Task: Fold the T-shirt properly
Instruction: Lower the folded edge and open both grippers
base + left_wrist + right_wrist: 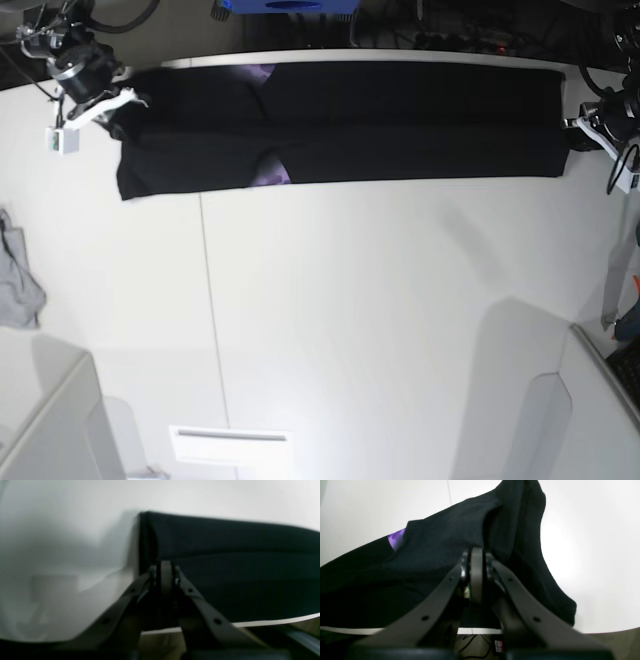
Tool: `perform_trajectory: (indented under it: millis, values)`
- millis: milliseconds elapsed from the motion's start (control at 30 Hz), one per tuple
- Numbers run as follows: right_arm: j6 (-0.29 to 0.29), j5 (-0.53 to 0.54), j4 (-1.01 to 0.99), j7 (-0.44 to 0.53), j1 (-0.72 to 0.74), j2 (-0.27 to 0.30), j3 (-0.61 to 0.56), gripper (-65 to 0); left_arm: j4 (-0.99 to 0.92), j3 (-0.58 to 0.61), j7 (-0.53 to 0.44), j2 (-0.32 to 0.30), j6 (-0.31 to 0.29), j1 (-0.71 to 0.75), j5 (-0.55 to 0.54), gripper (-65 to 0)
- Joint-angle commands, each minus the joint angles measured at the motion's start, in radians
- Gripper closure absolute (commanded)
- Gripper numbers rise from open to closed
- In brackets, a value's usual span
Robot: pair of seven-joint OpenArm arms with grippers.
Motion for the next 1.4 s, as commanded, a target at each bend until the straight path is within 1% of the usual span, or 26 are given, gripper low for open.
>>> perform_trajectory:
  millis: [0, 167, 533, 667, 700, 733, 767, 833, 867, 933, 1000, 1033, 1067, 1100, 1167, 1200, 1233, 1267, 1300, 1333, 1367]
  values:
    - [0.006, 0.014, 0.006, 0.020, -0.007, 0.010, 0.004, 0.0, 0.016, 0.005, -0.013, -0.017, -0.005, 0.000, -0.008, 0.0]
    - [0.004, 0.013, -0.020, 0.020, -0.007, 0.016, 0.006, 0.0, 0.016, 0.036, -0.015, -0.015, -0.005, -0.003, -0.008, 0.0]
    - [-0.001, 0.013, -0.039, 0.017, -0.007, 0.016, 0.006, 0.0, 0.016, 0.036, -0.010, -0.021, -0.005, 0.000, -0.008, 0.0]
    - [-0.001, 0.013, -0.039, 0.017, -0.009, 0.014, 0.006, 0.0, 0.017, 0.025, -0.010, -0.023, -0.005, 0.026, -0.011, 0.0]
    - [-0.001, 0.013, -0.039, 0.017, -0.009, 0.014, 0.006, -6.0, 0.020, 0.025, -0.010, -0.023, -0.005, 0.027, -0.010, 0.0]
    - [-0.001, 0.013, -0.039, 0.016, -0.009, 0.014, 0.006, -13.2, 0.031, 0.025, -0.010, -0.023, -0.005, 0.029, -0.007, -3.9]
    - [-0.001, 0.013, -0.039, 0.016, -0.011, 0.014, 0.006, -19.1, 0.045, 0.025, -0.010, -0.023, -0.005, 0.044, -0.007, -9.2]
    - [-0.001, 0.014, -0.039, 0.016, -0.017, 0.013, 0.006, -26.7, 0.083, 0.023, -0.010, -0.023, -0.005, 0.067, -0.007, -19.6]
    - [-0.001, 0.014, -0.039, 0.016, -0.018, 0.011, 0.007, -27.9, 0.108, 0.023, -0.010, -0.023, -0.005, 0.075, -0.007, -24.8]
    - [-0.001, 0.014, -0.039, 0.016, -0.020, 0.011, 0.007, -27.0, 0.141, 0.017, -0.010, -0.023, -0.005, 0.090, -0.007, -34.2]
    - [-0.001, 0.016, -0.032, 0.016, -0.021, 0.011, 0.007, -25.5, 0.175, -0.038, -0.010, -0.020, -0.005, 0.107, -0.014, -42.9]
    - [-0.001, 0.016, -0.029, 0.016, -0.021, 0.011, 0.007, -25.2, 0.190, -0.075, -0.010, -0.017, -0.005, 0.109, -0.014, -45.9]
    - [-0.001, 0.019, -0.026, 0.016, -0.021, 0.011, 0.007, -24.9, 0.200, -0.104, -0.010, -0.014, -0.005, 0.110, -0.016, -47.6]
    - [-0.001, 0.019, -0.016, 0.016, -0.020, 0.011, 0.007, -24.5, 0.207, -0.135, -0.010, -0.011, -0.006, 0.109, -0.017, -47.9]
    - [0.003, 0.020, 0.000, 0.020, -0.015, 0.011, 0.006, -22.8, 0.203, -0.165, -0.010, 0.005, -0.006, 0.103, -0.046, -45.1]
    - [0.004, 0.020, 0.000, 0.023, -0.012, 0.013, 0.004, -20.9, 0.203, -0.173, -0.010, 0.014, -0.006, 0.103, -0.076, -41.1]
    - [0.006, 0.020, 0.000, 0.023, 0.002, 0.014, 0.001, -17.4, 0.203, -0.171, -0.010, 0.020, -0.006, 0.103, -0.109, -34.1]
    - [0.007, 0.020, -0.002, 0.022, 0.016, 0.016, -0.001, -12.3, 0.200, -0.170, -0.010, 0.029, -0.006, 0.103, -0.132, -24.0]
    - [0.016, 0.020, -0.005, 0.017, 0.026, 0.016, -0.002, -6.8, 0.197, -0.167, -0.010, 0.040, -0.006, 0.103, -0.135, -13.0]
    - [0.041, 0.020, -0.008, 0.016, 0.037, 0.017, -0.004, 0.0, 0.190, -0.155, -0.013, 0.051, -0.005, 0.101, -0.126, 0.0]
    - [0.065, 0.020, -0.008, 0.008, 0.046, 0.017, -0.005, 0.0, 0.184, -0.138, -0.015, 0.057, -0.005, 0.101, -0.103, 0.0]
